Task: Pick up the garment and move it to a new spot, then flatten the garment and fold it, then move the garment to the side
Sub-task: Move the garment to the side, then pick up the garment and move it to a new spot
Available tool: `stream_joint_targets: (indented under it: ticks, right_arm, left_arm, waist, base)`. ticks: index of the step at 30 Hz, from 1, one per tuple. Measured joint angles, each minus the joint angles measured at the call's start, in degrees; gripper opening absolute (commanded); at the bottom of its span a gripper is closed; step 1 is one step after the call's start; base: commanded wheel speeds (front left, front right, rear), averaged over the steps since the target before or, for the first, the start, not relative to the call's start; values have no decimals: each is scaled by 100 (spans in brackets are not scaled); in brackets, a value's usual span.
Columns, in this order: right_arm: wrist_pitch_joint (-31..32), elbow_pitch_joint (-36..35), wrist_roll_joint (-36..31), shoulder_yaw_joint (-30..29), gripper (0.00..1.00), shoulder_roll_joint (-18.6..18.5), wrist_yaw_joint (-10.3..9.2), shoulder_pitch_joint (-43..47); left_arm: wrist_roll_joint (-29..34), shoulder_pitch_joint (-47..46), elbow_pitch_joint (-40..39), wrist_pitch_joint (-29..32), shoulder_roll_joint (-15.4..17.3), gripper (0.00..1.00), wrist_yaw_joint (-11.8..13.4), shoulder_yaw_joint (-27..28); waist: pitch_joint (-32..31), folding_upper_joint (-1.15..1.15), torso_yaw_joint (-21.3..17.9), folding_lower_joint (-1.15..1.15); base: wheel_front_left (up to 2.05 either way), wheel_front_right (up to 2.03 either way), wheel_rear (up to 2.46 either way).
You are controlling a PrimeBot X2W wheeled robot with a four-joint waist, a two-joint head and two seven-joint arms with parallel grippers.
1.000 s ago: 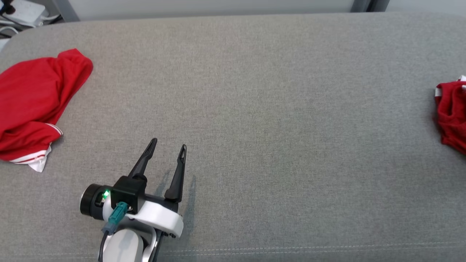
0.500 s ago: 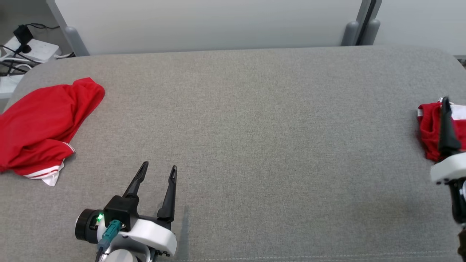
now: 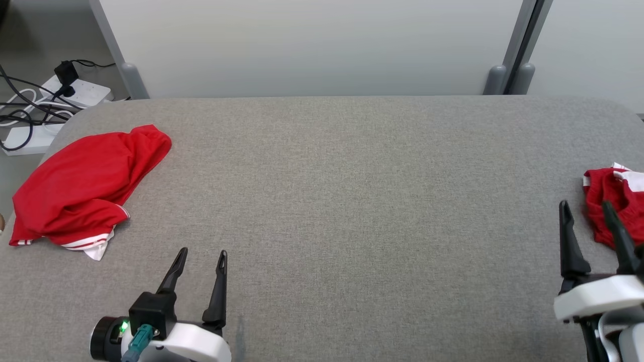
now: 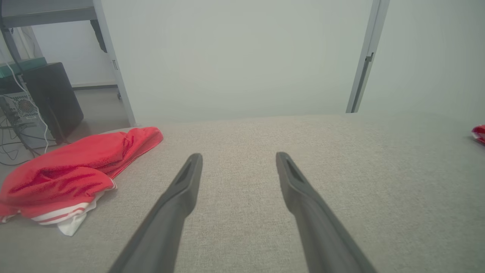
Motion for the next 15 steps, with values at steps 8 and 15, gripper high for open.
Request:
stream_joint_targets:
  ticks: [8,15]
  right_arm:
    - [12,-73,-177,-208,100,318,0,506]
    - [12,-122,-272,-213,100,421,0,583]
  left_arm:
    - [49,172,-1,0,3,100,8,158]
    - [51,172,-23,0,2,100,33,207]
  waist:
    - [-41,0,61,0]
    - [-25,-1,92,0]
  base:
    - [0,0,0]
    - [0,0,0]
